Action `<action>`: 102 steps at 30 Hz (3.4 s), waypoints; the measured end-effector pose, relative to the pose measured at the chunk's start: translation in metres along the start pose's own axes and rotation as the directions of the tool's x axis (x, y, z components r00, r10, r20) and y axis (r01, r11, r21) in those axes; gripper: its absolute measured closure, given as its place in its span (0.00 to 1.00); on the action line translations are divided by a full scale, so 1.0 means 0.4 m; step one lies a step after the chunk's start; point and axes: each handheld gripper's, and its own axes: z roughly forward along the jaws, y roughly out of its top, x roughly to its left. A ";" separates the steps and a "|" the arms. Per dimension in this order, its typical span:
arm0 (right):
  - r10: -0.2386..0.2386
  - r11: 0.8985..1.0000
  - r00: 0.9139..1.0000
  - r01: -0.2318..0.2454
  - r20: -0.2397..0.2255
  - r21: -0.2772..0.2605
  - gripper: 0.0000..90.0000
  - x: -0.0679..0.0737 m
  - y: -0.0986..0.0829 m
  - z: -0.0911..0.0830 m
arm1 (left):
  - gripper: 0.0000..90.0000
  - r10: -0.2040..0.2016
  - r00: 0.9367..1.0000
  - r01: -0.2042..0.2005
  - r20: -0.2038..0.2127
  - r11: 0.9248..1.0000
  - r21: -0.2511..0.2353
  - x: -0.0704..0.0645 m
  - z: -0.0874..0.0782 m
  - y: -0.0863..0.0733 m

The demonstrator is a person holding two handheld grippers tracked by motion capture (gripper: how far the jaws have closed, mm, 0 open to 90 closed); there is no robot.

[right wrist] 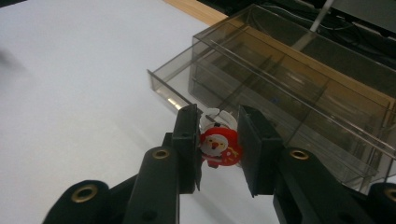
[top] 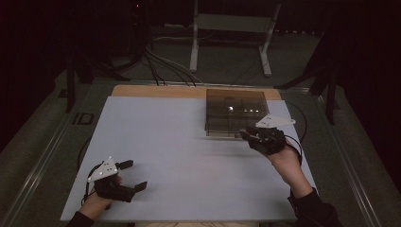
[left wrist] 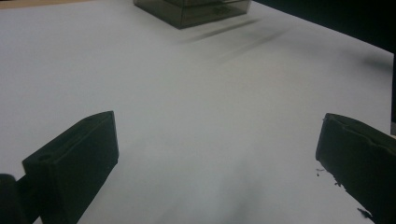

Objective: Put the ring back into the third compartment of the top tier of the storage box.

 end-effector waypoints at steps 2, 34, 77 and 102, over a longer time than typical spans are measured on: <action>0.007 1.000 1.000 -0.007 0.009 0.005 0.78 -0.008 0.000 0.004 | 0.00 -0.001 1.000 0.001 0.000 1.000 0.000 0.000 0.000 0.000; 0.100 0.993 0.987 -0.107 0.129 0.051 0.77 -0.137 -0.024 0.056 | 0.00 -0.007 1.000 0.007 0.003 1.000 0.003 0.001 0.001 -0.001; 0.168 0.974 0.977 -0.186 0.134 0.131 0.74 -0.184 -0.069 0.147 | 0.00 -0.006 1.000 0.006 0.001 1.000 0.004 0.001 0.003 -0.002; 0.166 0.986 0.986 -0.167 0.036 0.022 0.30 -0.115 -0.013 0.079 | 0.00 -0.004 1.000 0.004 0.003 1.000 0.004 0.000 0.003 -0.001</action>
